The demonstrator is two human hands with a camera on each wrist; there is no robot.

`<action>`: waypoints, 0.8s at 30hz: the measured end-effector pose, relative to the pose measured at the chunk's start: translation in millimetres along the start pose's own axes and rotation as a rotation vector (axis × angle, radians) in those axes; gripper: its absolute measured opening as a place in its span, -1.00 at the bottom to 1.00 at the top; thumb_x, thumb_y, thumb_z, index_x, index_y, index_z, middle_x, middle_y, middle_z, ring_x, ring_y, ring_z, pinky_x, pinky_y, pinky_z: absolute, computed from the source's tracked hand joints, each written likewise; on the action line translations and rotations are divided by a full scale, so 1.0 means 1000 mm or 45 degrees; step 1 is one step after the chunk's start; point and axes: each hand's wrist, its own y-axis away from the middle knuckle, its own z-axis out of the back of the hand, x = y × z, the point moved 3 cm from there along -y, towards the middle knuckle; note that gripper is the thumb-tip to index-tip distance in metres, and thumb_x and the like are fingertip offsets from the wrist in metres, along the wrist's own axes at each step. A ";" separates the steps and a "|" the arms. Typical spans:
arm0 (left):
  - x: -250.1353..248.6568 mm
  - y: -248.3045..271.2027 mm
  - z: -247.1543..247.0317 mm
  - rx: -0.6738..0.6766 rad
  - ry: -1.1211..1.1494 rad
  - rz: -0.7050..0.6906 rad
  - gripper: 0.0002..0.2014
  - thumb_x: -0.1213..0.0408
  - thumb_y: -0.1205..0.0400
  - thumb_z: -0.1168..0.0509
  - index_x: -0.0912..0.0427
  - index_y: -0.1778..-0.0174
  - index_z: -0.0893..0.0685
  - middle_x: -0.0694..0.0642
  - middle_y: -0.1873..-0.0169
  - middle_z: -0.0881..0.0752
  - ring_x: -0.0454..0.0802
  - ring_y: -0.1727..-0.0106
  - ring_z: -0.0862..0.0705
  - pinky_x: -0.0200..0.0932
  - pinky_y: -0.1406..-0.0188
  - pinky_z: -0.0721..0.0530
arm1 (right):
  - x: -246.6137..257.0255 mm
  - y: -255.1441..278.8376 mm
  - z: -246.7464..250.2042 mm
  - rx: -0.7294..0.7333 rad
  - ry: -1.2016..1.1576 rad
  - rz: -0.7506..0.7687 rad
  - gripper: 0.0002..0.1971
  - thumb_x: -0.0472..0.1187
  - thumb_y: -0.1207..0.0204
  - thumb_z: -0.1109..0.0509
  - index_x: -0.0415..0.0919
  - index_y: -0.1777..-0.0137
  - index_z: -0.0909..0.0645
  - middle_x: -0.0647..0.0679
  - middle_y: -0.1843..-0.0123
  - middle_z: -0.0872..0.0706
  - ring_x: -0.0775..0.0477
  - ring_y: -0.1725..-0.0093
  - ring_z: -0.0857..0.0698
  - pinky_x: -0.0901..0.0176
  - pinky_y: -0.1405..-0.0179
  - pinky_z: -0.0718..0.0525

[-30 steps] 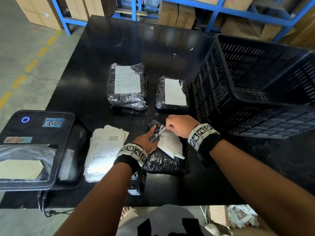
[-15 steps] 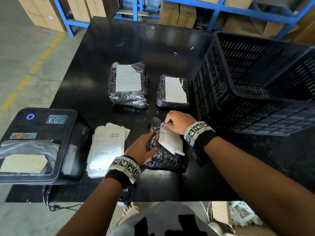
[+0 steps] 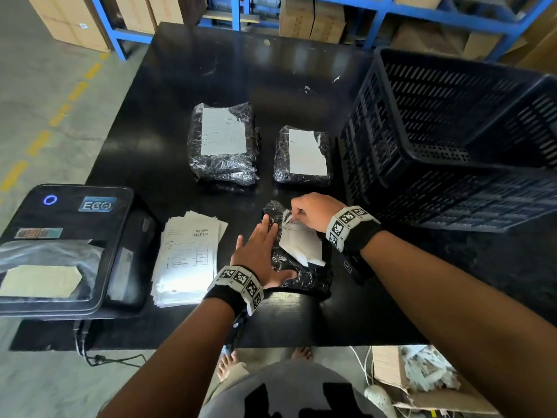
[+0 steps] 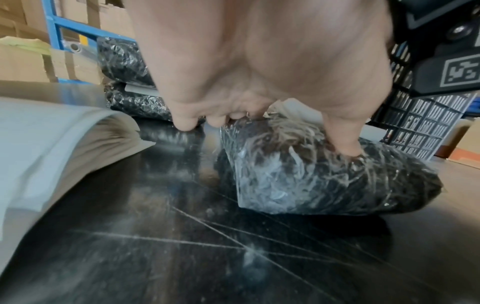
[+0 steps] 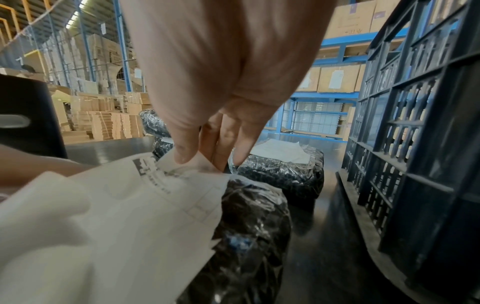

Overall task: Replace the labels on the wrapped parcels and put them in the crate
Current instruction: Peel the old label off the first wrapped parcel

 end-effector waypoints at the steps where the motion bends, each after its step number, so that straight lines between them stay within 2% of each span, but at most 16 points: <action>1: -0.001 0.001 0.001 0.001 -0.016 0.008 0.15 -0.42 -0.39 -0.27 0.04 -0.67 0.26 -0.04 -0.61 0.44 -0.06 -0.67 0.23 0.23 -0.62 0.16 | 0.001 0.001 0.001 0.004 0.010 0.000 -0.87 -0.18 -0.64 -0.27 -0.12 0.07 -0.65 -0.04 0.06 -0.74 -0.12 0.14 -0.71 0.02 0.16 -0.66; 4: -0.003 0.003 0.003 0.014 -0.005 0.030 0.15 -0.42 -0.39 -0.29 0.02 -0.67 0.25 -0.06 -0.61 0.43 -0.06 -0.68 0.17 0.24 -0.62 0.15 | 0.004 0.007 0.004 0.002 0.035 0.002 -0.86 -0.20 -0.64 -0.26 -0.11 0.04 -0.67 -0.03 0.06 -0.74 -0.12 0.16 -0.71 0.05 0.20 -0.63; 9: -0.004 0.003 0.004 0.040 0.036 0.063 0.15 -0.40 -0.37 -0.31 -0.02 -0.67 0.25 -0.10 -0.61 0.43 -0.09 -0.68 0.05 0.28 -0.63 0.10 | 0.004 0.018 0.010 0.003 0.012 -0.019 -0.85 -0.18 -0.64 -0.27 -0.09 0.06 -0.68 -0.01 0.03 -0.75 -0.10 0.15 -0.72 0.03 0.15 -0.67; 11: -0.004 0.002 0.004 0.055 0.037 0.074 0.15 -0.40 -0.37 -0.31 -0.03 -0.66 0.26 -0.10 -0.61 0.44 -0.08 -0.67 0.01 0.28 -0.62 0.09 | 0.004 0.023 0.011 -0.002 0.017 -0.014 -0.84 -0.19 -0.64 -0.27 -0.06 0.15 -0.63 0.00 0.01 -0.77 -0.08 0.17 -0.71 0.09 0.21 -0.62; 14: -0.006 0.001 0.005 0.065 0.046 0.085 0.16 -0.39 -0.37 -0.32 -0.03 -0.66 0.26 -0.09 -0.61 0.44 -0.06 -0.67 -0.05 0.29 -0.62 0.07 | 0.006 0.030 0.010 -0.018 0.028 -0.006 -0.71 -0.21 -0.65 -0.27 0.02 0.34 -0.45 -0.01 0.00 -0.78 -0.05 0.24 -0.66 0.15 0.31 -0.49; 18: -0.006 0.000 0.005 0.079 0.067 0.103 0.17 -0.38 -0.36 -0.35 -0.04 -0.66 0.25 -0.09 -0.61 0.44 -0.05 -0.65 -0.14 0.30 -0.62 0.07 | 0.014 0.038 0.010 -0.031 0.014 -0.017 -0.73 -0.16 -0.66 -0.30 -0.04 0.30 -0.44 -0.07 0.08 -0.74 -0.10 0.23 -0.63 0.11 0.25 -0.49; 24: -0.005 -0.002 0.003 0.064 0.089 0.110 0.15 -0.37 -0.35 -0.37 -0.07 -0.67 0.22 -0.11 -0.61 0.42 -0.06 -0.64 -0.17 0.30 -0.62 0.07 | 0.016 0.047 0.009 -0.039 -0.045 -0.057 -0.78 -0.12 -0.65 -0.33 -0.06 0.25 -0.50 0.01 0.21 -0.63 -0.09 0.23 -0.61 0.10 0.18 -0.54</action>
